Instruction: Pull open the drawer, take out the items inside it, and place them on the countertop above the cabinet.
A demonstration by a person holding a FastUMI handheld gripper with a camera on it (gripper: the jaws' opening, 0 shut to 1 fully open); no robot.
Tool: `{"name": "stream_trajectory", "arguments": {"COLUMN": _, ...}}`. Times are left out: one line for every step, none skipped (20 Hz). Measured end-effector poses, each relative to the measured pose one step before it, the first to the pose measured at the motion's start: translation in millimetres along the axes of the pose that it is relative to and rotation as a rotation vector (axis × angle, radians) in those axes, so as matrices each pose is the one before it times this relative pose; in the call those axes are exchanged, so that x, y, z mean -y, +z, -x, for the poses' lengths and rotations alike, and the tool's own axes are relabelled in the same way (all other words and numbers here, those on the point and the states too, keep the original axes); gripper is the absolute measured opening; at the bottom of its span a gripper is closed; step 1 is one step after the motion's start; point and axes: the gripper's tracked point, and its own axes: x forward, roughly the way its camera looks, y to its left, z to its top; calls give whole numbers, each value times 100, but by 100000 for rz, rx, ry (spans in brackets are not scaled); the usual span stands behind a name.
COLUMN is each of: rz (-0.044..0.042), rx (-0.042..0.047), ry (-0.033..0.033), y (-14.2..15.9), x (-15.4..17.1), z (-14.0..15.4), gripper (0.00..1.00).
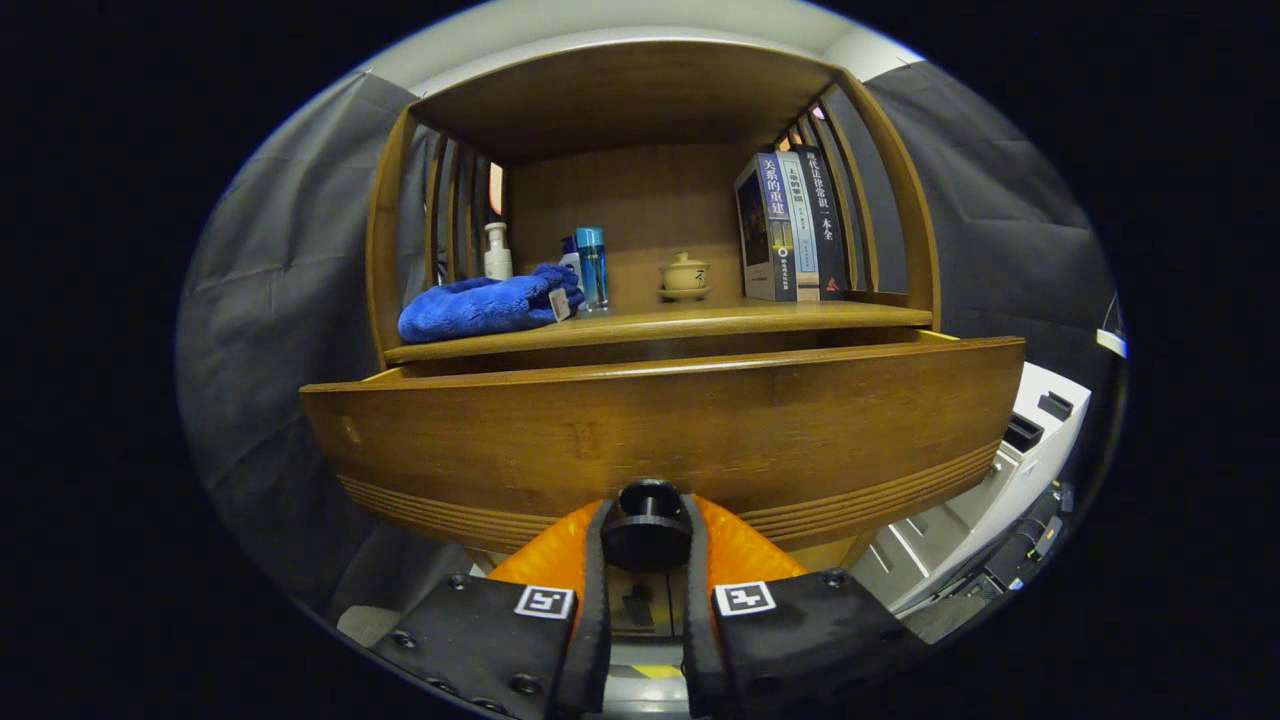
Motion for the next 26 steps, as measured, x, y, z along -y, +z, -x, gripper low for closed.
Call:
{"name": "stream_trajectory", "arguments": {"rz": 262, "rx": -326, "ry": 380, "y": -144, "x": -19, "z": 661, "gripper": 38}}
{"name": "stream_trajectory", "arguments": {"rz": 282, "rx": -453, "ry": 228, "y": -176, "x": -27, "z": 864, "gripper": 38}}
{"name": "stream_trajectory", "arguments": {"rz": 208, "rx": -475, "ry": 95, "y": -187, "x": -3, "z": 790, "gripper": 38}}
{"name": "stream_trajectory", "arguments": {"rz": -317, "rx": -648, "ry": 126, "y": -259, "x": 12, "z": 801, "gripper": 38}}
{"name": "stream_trajectory", "arguments": {"rz": -609, "rx": 130, "ry": 104, "y": -100, "x": -77, "z": 646, "gripper": 38}}
{"name": "stream_trajectory", "arguments": {"rz": 42, "rx": -274, "ry": 13, "y": -165, "x": -32, "z": 598, "gripper": 38}}
{"name": "stream_trajectory", "arguments": {"rz": 614, "rx": -165, "ry": -16, "y": -149, "x": -33, "z": 550, "gripper": 38}}
{"name": "stream_trajectory", "arguments": {"rz": 831, "rx": -320, "ry": 14, "y": -125, "x": -29, "z": 552, "gripper": 38}}
{"name": "stream_trajectory", "arguments": {"rz": 190, "rx": -385, "ry": 91, "y": -178, "x": -39, "z": 413, "gripper": 38}}
{"name": "stream_trajectory", "arguments": {"rz": -537, "rx": -133, "ry": 138, "y": -119, "x": 58, "z": 362, "gripper": 38}}
{"name": "stream_trajectory", "arguments": {"rz": -585, "rx": -541, "ry": 160, "y": -110, "x": -16, "z": 424, "gripper": 38}}
{"name": "stream_trajectory", "arguments": {"rz": -245, "rx": -898, "ry": 0, "y": -162, "x": -1, "z": 365, "gripper": 38}}
{"name": "stream_trajectory", "arguments": {"rz": 126, "rx": -653, "ry": 23, "y": -188, "x": 102, "z": 281, "gripper": 38}}
{"name": "stream_trajectory", "arguments": {"rz": -201, "rx": -557, "ry": -104, "y": -157, "x": 20, "z": 343, "gripper": 38}}
{"name": "stream_trajectory", "arguments": {"rz": -145, "rx": -511, "ry": -105, "y": -203, "x": 58, "z": 125, "gripper": 38}}
{"name": "stream_trajectory", "arguments": {"rz": 234, "rx": -357, "ry": -21, "y": -179, "x": 31, "z": 208, "gripper": 38}}
{"name": "stream_trajectory", "arguments": {"rz": 561, "rx": -363, "ry": -129, "y": -307, "x": 179, "z": 210, "gripper": 38}}
{"name": "stream_trajectory", "arguments": {"rz": 557, "rx": -550, "ry": -145, "y": -252, "x": 57, "z": 10, "gripper": 38}}
{"name": "stream_trajectory", "arguments": {"rz": 207, "rx": -1240, "ry": -111, "y": -303, "x": 6, "z": -22, "gripper": 38}}
{"name": "stream_trajectory", "arguments": {"rz": -347, "rx": 1531, "ry": -83, "y": 387, "x": -18, "z": 90, "gripper": 38}}
{"name": "stream_trajectory", "arguments": {"rz": -1, "rx": -1089, "ry": -98, "y": -276, "x": 62, "z": -123, "gripper": 40}}
{"name": "stream_trajectory", "arguments": {"rz": 390, "rx": 73, "ry": -258, "y": 43, "x": -16, "z": -120, "gripper": 42}}
{"name": "stream_trajectory", "arguments": {"rz": -169, "rx": 14, "ry": -636, "y": 0, "x": -69, "z": 98, "gripper": 44}}
{"name": "stream_trajectory", "arguments": {"rz": 360, "rx": -566, "ry": -720, "y": -301, "x": 89, "z": -35, "gripper": 46}}
{"name": "stream_trajectory", "arguments": {"rz": -93, "rx": 559, "ry": -66, "y": 136, "x": -108, "z": -85, "gripper": 48}}
{"name": "stream_trajectory", "arguments": {"rz": 254, "rx": 435, "ry": 196, "y": 71, "x": -286, "z": 108, "gripper": 51}}
